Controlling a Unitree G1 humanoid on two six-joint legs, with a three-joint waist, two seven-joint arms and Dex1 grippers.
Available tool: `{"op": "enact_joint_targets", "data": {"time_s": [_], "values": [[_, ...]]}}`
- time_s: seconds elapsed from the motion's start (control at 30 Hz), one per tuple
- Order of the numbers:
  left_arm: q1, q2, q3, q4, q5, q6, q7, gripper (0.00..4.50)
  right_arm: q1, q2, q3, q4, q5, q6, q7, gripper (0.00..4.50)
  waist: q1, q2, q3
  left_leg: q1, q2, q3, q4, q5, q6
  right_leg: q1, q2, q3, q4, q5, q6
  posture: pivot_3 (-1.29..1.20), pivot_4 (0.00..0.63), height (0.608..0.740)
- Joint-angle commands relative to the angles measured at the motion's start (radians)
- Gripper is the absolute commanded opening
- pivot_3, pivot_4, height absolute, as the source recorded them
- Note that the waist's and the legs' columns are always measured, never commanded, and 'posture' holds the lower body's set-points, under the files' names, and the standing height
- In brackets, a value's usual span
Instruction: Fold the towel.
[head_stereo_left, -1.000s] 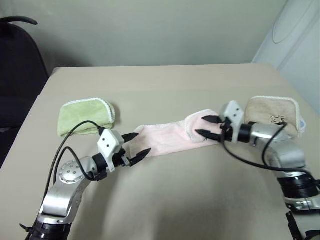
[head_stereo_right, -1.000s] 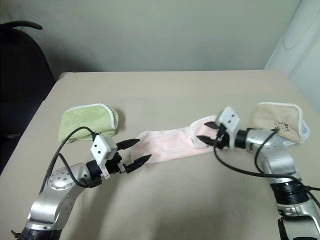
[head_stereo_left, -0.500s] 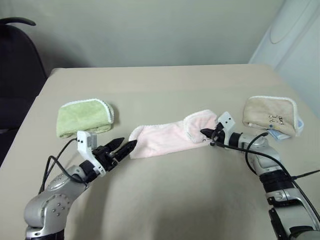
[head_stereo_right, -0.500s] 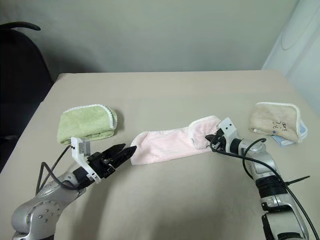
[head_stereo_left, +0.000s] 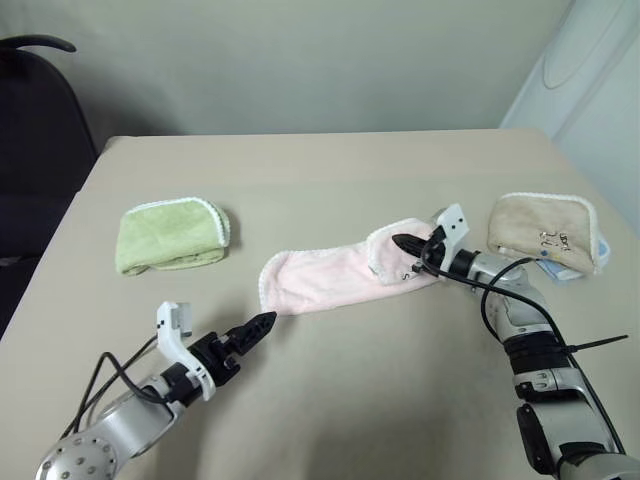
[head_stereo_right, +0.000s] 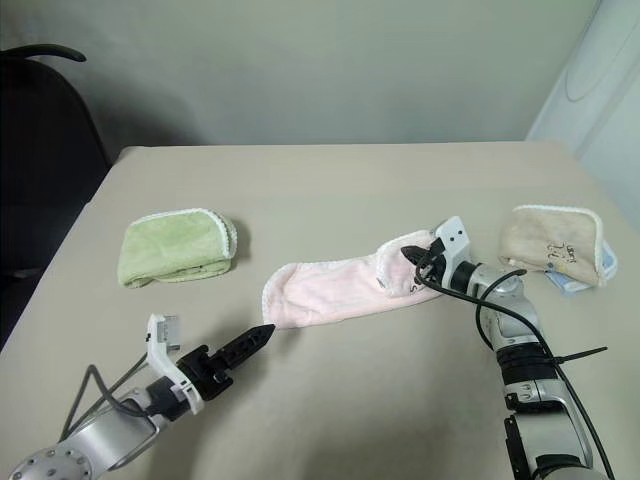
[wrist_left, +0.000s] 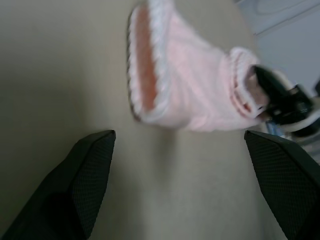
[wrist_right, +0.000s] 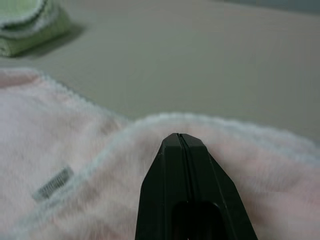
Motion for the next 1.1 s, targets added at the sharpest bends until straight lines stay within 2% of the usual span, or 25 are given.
{"op": "enact_joint_targets", "data": {"time_s": [0.03, 0.23, 0.47, 0.57, 0.9, 0.93, 1.1], "values": [[-0.039, -0.024, -0.044, 0.06, -0.063, -0.023, 0.092, 4.48, -0.021, 0.004, -0.035, -0.053, 0.027, -0.019, -0.007, 0.0, 0.004, 0.001, 0.0, 0.001, 0.0, 0.0, 0.0, 0.0, 0.0, 0.001, 0.0, 0.0, 0.0, 0.0, 0.0, 0.0, 0.15, 0.74], [-0.19, -0.066, -0.138, 0.197, -0.056, -0.013, 0.197, 4.48, -0.024, 0.008, -0.053, -0.074, 0.035, -0.016, -0.026, 0.0, 0.027, 0.005, 0.0, 0.009, -0.001, 0.0, 0.0, 0.0, 0.001, 0.009, 0.0, 0.0, 0.0, 0.0, 0.0, 0.0, 0.15, 0.74], [-0.306, -0.083, -0.2, 0.301, 0.004, 0.022, 0.194, 4.48, -0.024, 0.006, -0.082, -0.115, 0.052, -0.006, -0.051, 0.0, 0.049, 0.009, -0.002, 0.01, -0.003, -0.002, 0.001, 0.0, 0.001, 0.012, -0.001, 0.0, -0.001, 0.0, 0.0, 0.0, 0.15, 0.74], [-0.332, -0.085, -0.208, 0.318, 0.031, 0.031, 0.18, 3.92, -0.018, 0.002, -0.095, -0.142, 0.061, 0.001, -0.062, 0.0, 0.052, 0.01, -0.002, 0.01, -0.004, -0.002, 0.001, 0.0, 0.001, 0.012, -0.001, 0.0, -0.001, 0.0, 0.0, 0.0, 0.15, 0.74], [-0.332, -0.1, -0.18, 0.3, 0.063, 0.03, 0.155, 0.22, -0.009, 0.0, -0.113, -0.164, 0.071, 0.01, -0.08, 0.0, 0.05, 0.009, -0.002, 0.009, -0.004, 0.002, -0.003, 0.0, -0.001, 0.007, 0.0, 0.002, -0.001, -0.002, 0.002, 0.0, 0.15, 0.74], [-0.331, -0.101, -0.174, 0.296, 0.063, 0.028, 0.155, 0.01, -0.009, 0.0, -0.113, -0.164, 0.072, 0.01, -0.081, 0.0, 0.05, 0.01, -0.002, 0.009, -0.004, 0.003, -0.004, 0.001, -0.001, 0.007, 0.0, 0.002, -0.001, -0.002, 0.002, 0.0, 0.15, 0.74], [-0.333, -0.046, -0.083, 0.267, 0.061, -0.007, 0.116, 0.01, -0.017, -0.001, -0.111, -0.151, 0.071, 0.004, -0.083, 0.0, 0.043, 0.008, 0.0, 0.009, -0.003, 0.003, -0.006, 0.001, -0.001, 0.006, 0.0, 0.003, -0.001, -0.002, 0.003, 0.0, 0.15, 0.74]]}}
